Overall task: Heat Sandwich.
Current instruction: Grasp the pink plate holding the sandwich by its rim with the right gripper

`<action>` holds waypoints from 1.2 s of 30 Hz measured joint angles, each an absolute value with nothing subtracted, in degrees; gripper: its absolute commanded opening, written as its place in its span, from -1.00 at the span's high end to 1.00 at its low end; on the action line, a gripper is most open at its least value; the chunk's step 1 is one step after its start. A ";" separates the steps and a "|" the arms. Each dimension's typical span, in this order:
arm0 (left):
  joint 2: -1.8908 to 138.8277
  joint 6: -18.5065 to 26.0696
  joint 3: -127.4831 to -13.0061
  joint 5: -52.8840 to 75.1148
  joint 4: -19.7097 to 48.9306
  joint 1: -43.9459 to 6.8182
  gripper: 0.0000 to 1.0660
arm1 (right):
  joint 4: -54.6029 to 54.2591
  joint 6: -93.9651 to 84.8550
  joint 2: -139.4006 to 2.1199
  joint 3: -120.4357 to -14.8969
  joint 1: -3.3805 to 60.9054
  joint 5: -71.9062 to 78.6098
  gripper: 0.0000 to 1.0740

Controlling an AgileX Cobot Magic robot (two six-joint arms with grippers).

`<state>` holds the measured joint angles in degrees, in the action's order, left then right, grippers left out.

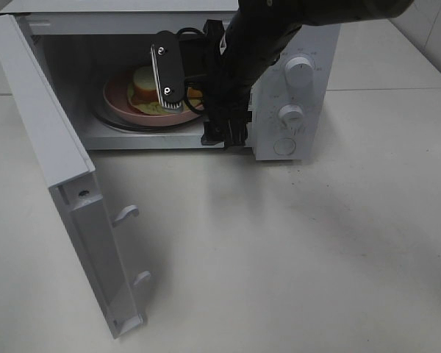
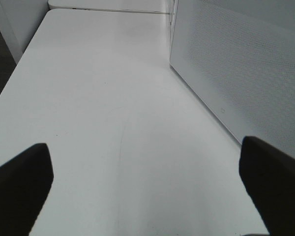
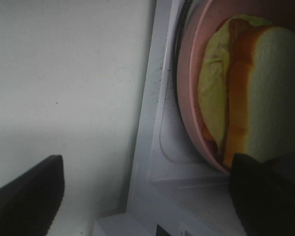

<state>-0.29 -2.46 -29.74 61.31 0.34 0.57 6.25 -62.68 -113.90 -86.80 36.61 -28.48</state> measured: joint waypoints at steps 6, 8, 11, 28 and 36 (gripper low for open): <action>-0.29 -2.46 -29.74 61.31 0.34 0.57 -0.83 | 6.19 -62.62 -118.26 -90.99 36.61 -26.70 -0.58; -0.29 -2.46 -29.74 61.31 0.34 0.57 -0.83 | 6.19 -62.62 -118.95 -91.67 36.61 -26.70 -0.58; -0.29 -2.46 -29.74 61.31 0.34 0.57 -0.83 | 6.25 -62.62 -121.52 -94.25 36.61 -26.53 -0.57; -0.29 -2.46 -29.74 61.31 0.34 0.57 -0.83 | 6.19 -61.65 -132.58 -105.83 36.61 -26.18 -0.53; -0.29 -2.46 -29.74 61.31 0.34 0.57 -0.83 | 6.19 -60.79 -136.59 -112.47 36.61 -27.90 -0.50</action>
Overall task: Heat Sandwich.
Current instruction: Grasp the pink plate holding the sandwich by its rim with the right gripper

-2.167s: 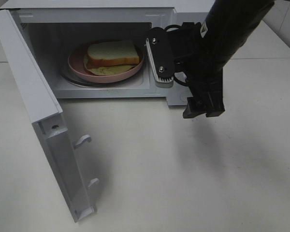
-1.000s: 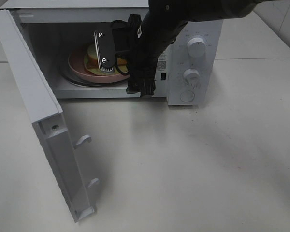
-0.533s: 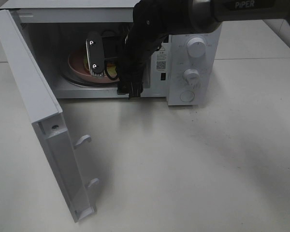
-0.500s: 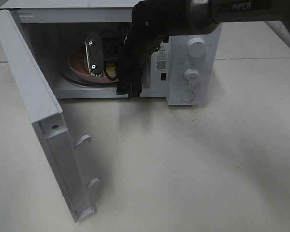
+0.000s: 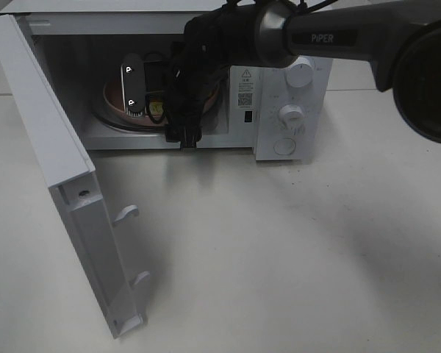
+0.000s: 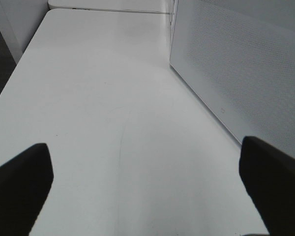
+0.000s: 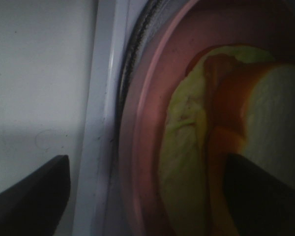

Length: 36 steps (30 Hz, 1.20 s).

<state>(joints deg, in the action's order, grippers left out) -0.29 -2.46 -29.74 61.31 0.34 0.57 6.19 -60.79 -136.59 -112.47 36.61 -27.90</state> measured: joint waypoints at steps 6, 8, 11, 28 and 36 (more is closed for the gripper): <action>-0.29 -2.46 -29.74 61.31 0.34 0.57 -0.83 | 6.19 -60.68 -138.77 -116.94 36.61 -30.31 -0.47; -0.29 -2.46 -29.74 61.31 0.34 0.57 -0.83 | 6.19 -60.68 -138.83 -117.11 36.61 -30.37 -0.46; -0.29 -2.46 -29.74 61.31 0.34 0.57 -0.83 | 6.19 -60.68 -139.06 -117.40 36.61 -30.37 -0.44; -0.29 -2.46 -29.74 61.31 0.34 0.57 -0.83 | 1.66 -59.59 -141.81 -117.51 36.61 -31.97 -0.42; -0.29 -2.46 -29.74 61.31 0.34 0.57 -0.83 | 1.15 -58.04 -141.81 -117.57 36.61 -32.26 -0.03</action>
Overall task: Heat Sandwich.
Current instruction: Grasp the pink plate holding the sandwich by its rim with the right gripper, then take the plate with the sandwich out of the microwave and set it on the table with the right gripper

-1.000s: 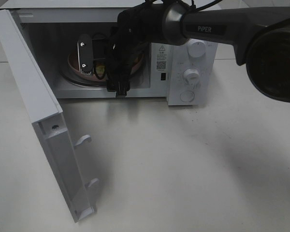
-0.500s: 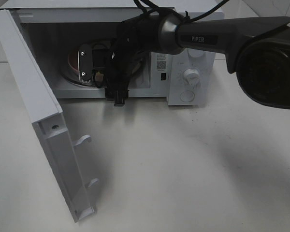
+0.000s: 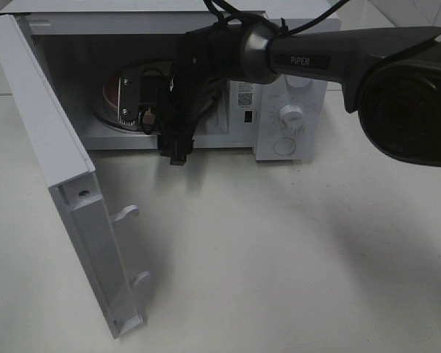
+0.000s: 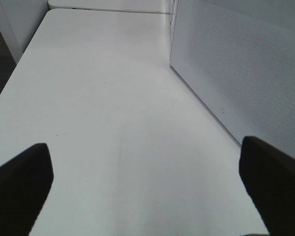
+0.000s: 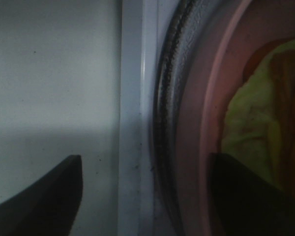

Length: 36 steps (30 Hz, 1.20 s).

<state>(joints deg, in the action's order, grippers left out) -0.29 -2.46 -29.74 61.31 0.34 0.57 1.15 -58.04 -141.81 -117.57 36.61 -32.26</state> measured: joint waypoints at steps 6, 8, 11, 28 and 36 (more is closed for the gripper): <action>-0.29 -2.46 -29.74 61.31 0.34 0.57 -0.83 | 1.15 -56.78 -141.46 -117.74 36.61 -31.91 0.88; -0.29 -2.46 -29.74 61.31 0.34 0.57 -0.83 | 1.89 -57.07 -140.89 -117.80 36.61 -32.37 1.00; -0.29 -2.46 -29.74 61.31 0.34 0.57 -0.83 | 1.89 -57.07 -140.55 -117.80 36.67 -32.83 1.00; -0.29 -2.46 -29.74 61.31 0.34 0.57 -0.83 | 0.57 -62.80 -138.48 -117.80 36.67 -38.22 1.00; -0.29 -2.46 -29.74 61.31 0.34 0.57 -0.83 | -0.34 -69.21 -135.91 -114.76 36.67 -39.48 1.00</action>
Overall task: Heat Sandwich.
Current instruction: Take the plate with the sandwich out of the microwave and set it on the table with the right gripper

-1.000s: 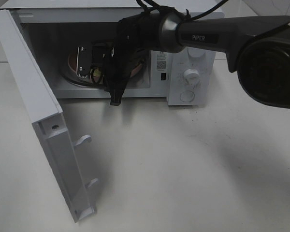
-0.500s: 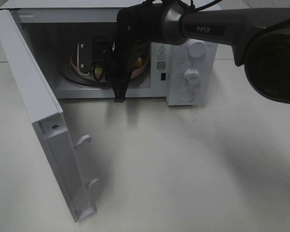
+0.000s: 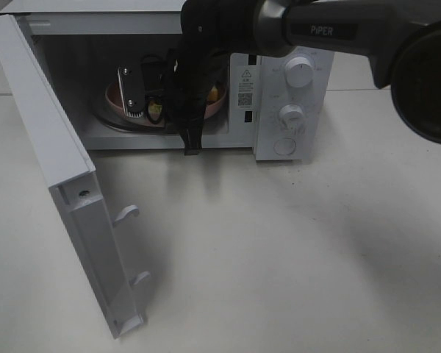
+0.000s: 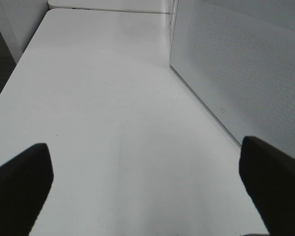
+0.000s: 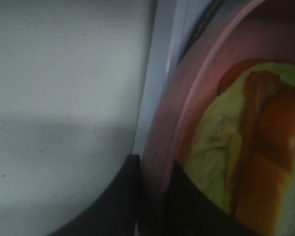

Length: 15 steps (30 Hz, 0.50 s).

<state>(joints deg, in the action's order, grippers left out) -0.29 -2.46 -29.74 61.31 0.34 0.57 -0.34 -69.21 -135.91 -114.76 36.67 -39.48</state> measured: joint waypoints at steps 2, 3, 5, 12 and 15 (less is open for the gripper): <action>-0.29 -2.46 -29.74 61.31 0.34 0.57 -0.83 | -0.46 -70.82 -135.22 -113.79 36.67 -39.48 1.00; -0.29 -2.46 -29.74 61.31 0.34 0.57 -0.83 | -0.80 -73.63 -134.01 -111.90 36.67 -39.42 1.00; -0.29 -2.46 -29.74 61.31 0.34 0.57 -0.83 | -1.43 -75.57 -132.75 -109.72 36.61 -38.90 1.00; -0.29 -2.46 -29.74 61.31 0.34 0.57 -0.83 | -3.67 -81.30 -130.12 -104.91 36.61 -36.96 1.00; -0.29 -2.46 -29.74 61.31 0.34 0.57 -0.83 | -4.70 -83.77 -128.92 -103.25 36.61 -36.67 1.00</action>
<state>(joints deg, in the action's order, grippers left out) -0.29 -2.46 -29.74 61.31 0.34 0.57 -4.70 -83.77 -128.92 -103.25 36.61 -36.67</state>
